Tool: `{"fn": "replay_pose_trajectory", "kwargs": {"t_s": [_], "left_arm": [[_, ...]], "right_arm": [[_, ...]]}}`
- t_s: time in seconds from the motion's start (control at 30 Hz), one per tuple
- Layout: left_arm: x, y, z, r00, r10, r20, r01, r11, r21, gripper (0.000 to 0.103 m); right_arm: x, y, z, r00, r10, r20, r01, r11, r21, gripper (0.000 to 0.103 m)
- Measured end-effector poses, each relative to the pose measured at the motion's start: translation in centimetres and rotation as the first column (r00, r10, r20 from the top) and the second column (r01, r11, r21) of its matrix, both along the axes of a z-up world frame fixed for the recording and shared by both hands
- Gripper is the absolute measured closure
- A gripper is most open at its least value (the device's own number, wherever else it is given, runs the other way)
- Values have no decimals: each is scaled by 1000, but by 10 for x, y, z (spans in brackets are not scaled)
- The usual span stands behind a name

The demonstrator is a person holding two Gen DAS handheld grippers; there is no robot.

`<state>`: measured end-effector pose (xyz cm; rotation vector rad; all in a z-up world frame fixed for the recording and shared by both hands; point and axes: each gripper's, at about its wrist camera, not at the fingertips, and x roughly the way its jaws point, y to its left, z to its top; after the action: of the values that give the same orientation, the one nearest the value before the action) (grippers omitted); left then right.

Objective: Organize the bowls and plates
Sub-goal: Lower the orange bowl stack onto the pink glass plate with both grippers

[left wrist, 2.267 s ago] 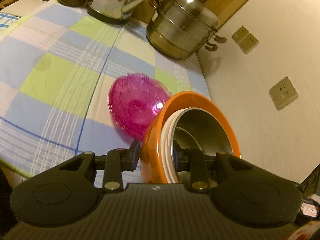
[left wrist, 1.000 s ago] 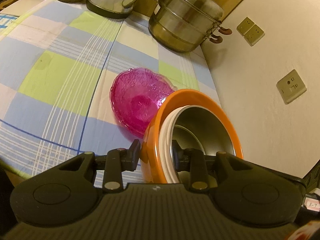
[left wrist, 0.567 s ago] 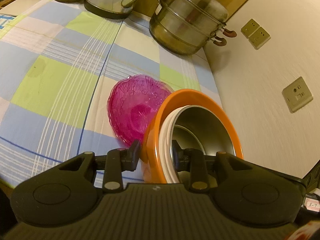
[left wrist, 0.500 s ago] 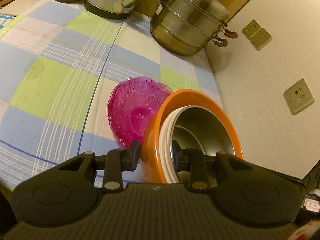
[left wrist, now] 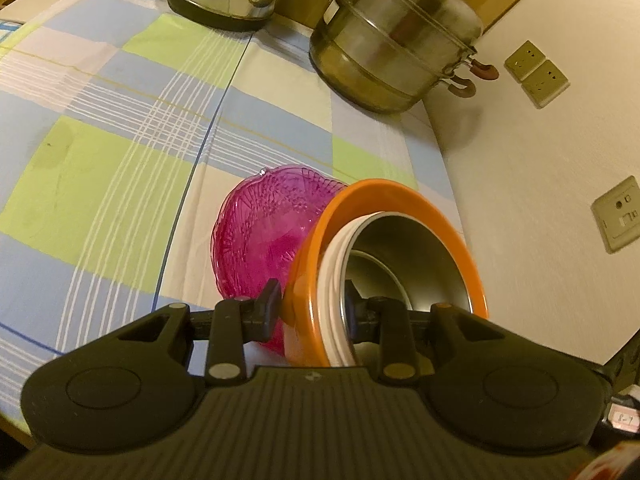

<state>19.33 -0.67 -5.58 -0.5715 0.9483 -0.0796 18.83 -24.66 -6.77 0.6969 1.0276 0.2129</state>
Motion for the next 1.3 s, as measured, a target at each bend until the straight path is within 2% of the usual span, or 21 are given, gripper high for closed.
{"fn": "replay_pose_trajectory", "kwargs": {"t_s": [0.6,1.3], "left_arm": [[42,7,-29,999,7,-37,-7,1000,-2,77],[62,5,-50,998,-9,-62,11,999,43,80]], "right_arm": [[39,11,-25,1000,27,-8,-28,999,-41,70],[56,27,-38,995,97,26,-92,983,-159,70]]}}
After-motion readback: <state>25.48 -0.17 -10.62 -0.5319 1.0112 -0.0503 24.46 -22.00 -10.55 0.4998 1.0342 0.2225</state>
